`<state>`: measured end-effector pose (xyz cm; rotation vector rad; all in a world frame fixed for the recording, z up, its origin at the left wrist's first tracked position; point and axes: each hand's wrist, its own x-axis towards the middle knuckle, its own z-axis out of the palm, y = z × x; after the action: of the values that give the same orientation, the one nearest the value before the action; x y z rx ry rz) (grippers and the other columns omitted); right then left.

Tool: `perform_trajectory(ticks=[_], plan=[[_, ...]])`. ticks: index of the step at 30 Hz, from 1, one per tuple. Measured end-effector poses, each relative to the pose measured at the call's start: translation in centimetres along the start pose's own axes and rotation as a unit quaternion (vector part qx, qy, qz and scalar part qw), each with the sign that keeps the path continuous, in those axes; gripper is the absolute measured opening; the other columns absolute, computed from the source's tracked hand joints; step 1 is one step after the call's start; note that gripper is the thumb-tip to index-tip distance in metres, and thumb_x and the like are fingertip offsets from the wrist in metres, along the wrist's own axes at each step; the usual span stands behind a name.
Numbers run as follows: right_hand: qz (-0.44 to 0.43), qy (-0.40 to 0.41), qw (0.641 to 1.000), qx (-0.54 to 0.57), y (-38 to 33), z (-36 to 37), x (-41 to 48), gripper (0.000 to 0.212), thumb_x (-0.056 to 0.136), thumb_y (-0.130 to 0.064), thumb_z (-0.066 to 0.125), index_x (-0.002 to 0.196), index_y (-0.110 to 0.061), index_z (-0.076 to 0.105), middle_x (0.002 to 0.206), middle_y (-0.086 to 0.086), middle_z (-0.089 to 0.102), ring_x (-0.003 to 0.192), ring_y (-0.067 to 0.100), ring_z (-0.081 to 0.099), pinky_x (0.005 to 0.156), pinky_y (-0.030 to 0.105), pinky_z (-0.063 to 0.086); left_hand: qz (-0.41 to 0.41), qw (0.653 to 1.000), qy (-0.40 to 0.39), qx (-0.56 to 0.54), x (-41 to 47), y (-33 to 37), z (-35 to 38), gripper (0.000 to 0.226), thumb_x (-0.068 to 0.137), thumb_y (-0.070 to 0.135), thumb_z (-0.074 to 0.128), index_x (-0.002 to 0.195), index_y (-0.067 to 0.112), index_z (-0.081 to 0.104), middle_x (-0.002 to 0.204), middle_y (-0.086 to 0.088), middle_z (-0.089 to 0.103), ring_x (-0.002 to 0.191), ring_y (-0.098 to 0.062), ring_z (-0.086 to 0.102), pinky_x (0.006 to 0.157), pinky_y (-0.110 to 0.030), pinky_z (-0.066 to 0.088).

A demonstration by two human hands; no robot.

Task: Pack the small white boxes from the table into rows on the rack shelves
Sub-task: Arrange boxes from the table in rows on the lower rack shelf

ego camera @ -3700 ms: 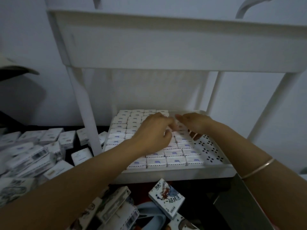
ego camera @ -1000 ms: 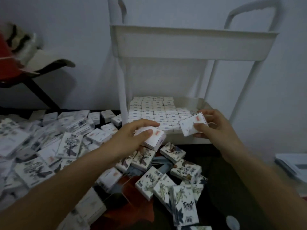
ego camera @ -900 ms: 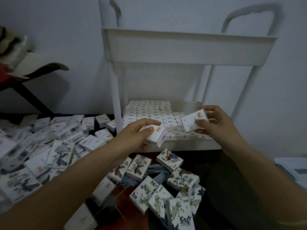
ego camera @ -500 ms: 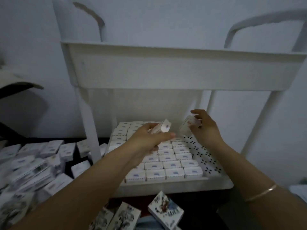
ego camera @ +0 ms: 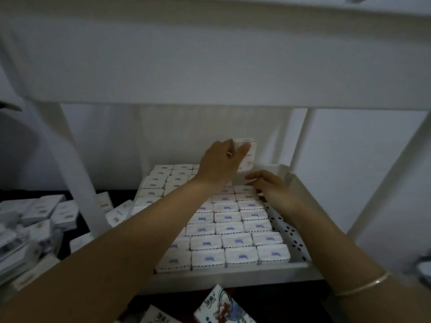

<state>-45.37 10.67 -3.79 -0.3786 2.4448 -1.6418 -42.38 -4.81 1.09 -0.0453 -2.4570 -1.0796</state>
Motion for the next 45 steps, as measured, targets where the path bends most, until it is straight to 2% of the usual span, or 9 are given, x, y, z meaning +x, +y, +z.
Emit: perform_trajectory(ticks=[5, 10, 15, 20, 26, 29, 36, 39, 45], plan=[[0.082, 0.026, 0.988, 0.131, 0.2, -0.5, 0.4, 0.023, 0.094, -0.009, 0.05, 0.116, -0.017, 0.051, 0.103, 0.007, 0.069, 0.075, 0.018, 0.069, 0.054, 0.023, 0.053, 0.014, 0.997, -0.078, 0.001, 0.3, -0.8, 0.3, 0.034, 0.095, 0.041, 0.054, 0.106, 0.011, 0.066, 0.101, 0.002, 0.069, 0.091, -0.013, 0.064, 0.068, -0.017, 0.049], [0.117, 0.04, 0.978, 0.166, 0.4, -0.4, 0.5, 0.032, 0.096, -0.006, 0.049, 0.124, -0.022, 0.042, 0.1, 0.01, 0.066, 0.077, 0.022, 0.068, 0.056, 0.029, 0.053, 0.072, 0.985, -0.126, 0.091, 0.1, -1.7, 0.1, 0.038, 0.09, 0.037, 0.063, 0.125, 0.027, 0.052, 0.092, 0.006, 0.067, 0.084, -0.011, 0.063, 0.081, -0.026, 0.049], [0.106, 0.015, 0.99, 0.095, 0.6, -0.4, 0.6, 0.033, 0.092, 0.0, 0.048, 0.12, -0.017, 0.051, 0.103, 0.009, 0.065, 0.082, 0.021, 0.067, 0.062, 0.029, 0.058, 0.161, 0.949, -0.134, 0.233, 0.5, -2.3, 0.2, 0.024, 0.09, 0.043, 0.056, 0.11, 0.029, 0.056, 0.079, 0.004, 0.064, 0.086, -0.014, 0.054, 0.108, -0.032, 0.027], [0.054, -0.012, 0.998, -0.022, 0.7, 0.0, 0.5, 0.013, 0.09, -0.012, 0.06, 0.094, -0.024, 0.057, 0.095, -0.001, 0.068, 0.081, 0.013, 0.067, 0.062, 0.023, 0.053, 0.209, 0.915, -0.148, 0.313, 0.4, -2.7, -0.1, 0.027, 0.087, 0.046, 0.054, 0.104, 0.029, 0.067, 0.113, 0.006, 0.06, 0.126, -0.016, 0.036, 0.117, -0.036, 0.003], [0.022, 0.014, 0.995, -0.094, 0.4, -0.2, -0.8, 0.03, 0.094, -0.001, 0.042, 0.12, -0.011, 0.054, 0.101, 0.006, 0.068, 0.086, 0.019, 0.065, 0.068, 0.025, 0.054, 0.268, 0.861, -0.158, 0.403, -1.1, -1.2, -1.4, 0.039, 0.097, 0.042, 0.039, 0.121, 0.026, 0.066, 0.134, 0.005, 0.052, 0.133, -0.018, 0.029, 0.118, -0.038, 0.004], [-0.012, 0.065, 0.993, -0.102, -1.2, -0.1, -2.5, 0.034, 0.092, 0.005, 0.045, 0.123, -0.005, 0.055, 0.117, 0.013, 0.063, 0.101, 0.025, 0.061, 0.085, 0.034, 0.052, 0.216, 0.889, -0.187, 0.359, -3.7, -0.5, -3.0, 0.043, 0.1, 0.038, 0.038, 0.138, 0.023, 0.051, 0.142, 0.001, 0.045, 0.132, -0.019, 0.033, 0.114, -0.032, 0.016], [-0.235, 0.123, 0.943, -0.202, -6.9, 3.3, -11.1, 0.031, 0.088, 0.001, 0.049, 0.106, -0.019, 0.064, 0.096, -0.009, 0.063, 0.074, 0.001, 0.055, 0.066, 0.002, 0.037, 0.162, 0.958, -0.17, 0.162, -13.9, 1.2, -9.9, 0.016, 0.093, 0.022, 0.055, 0.101, 0.026, 0.068, 0.096, 0.009, 0.058, 0.086, -0.002, 0.052, 0.076, -0.023, 0.042], [-0.26, 0.057, 0.949, -0.169, -8.4, 6.2, -14.8, 0.03, 0.085, 0.0, 0.05, 0.102, -0.02, 0.064, 0.093, -0.006, 0.065, 0.082, 0.011, 0.059, 0.07, 0.023, 0.043, 0.123, 0.964, -0.178, 0.156, -18.1, 1.5, -12.8, 0.013, 0.092, 0.023, 0.057, 0.098, 0.028, 0.068, 0.092, 0.015, 0.059, 0.079, 0.002, 0.055, 0.066, -0.012, 0.037], [-0.277, -0.134, 0.928, -0.21, -10.2, 11.5, -20.9, 0.023, 0.091, -0.012, 0.055, 0.101, -0.031, 0.065, 0.09, -0.016, 0.068, 0.08, 0.0, 0.061, 0.07, 0.024, 0.048, 0.031, 0.962, -0.171, 0.212, -25.4, -0.6, -18.9, 0.018, 0.091, 0.016, 0.056, 0.094, 0.032, 0.064, 0.089, 0.02, 0.059, 0.081, 0.003, 0.056, 0.064, -0.008, 0.038]])
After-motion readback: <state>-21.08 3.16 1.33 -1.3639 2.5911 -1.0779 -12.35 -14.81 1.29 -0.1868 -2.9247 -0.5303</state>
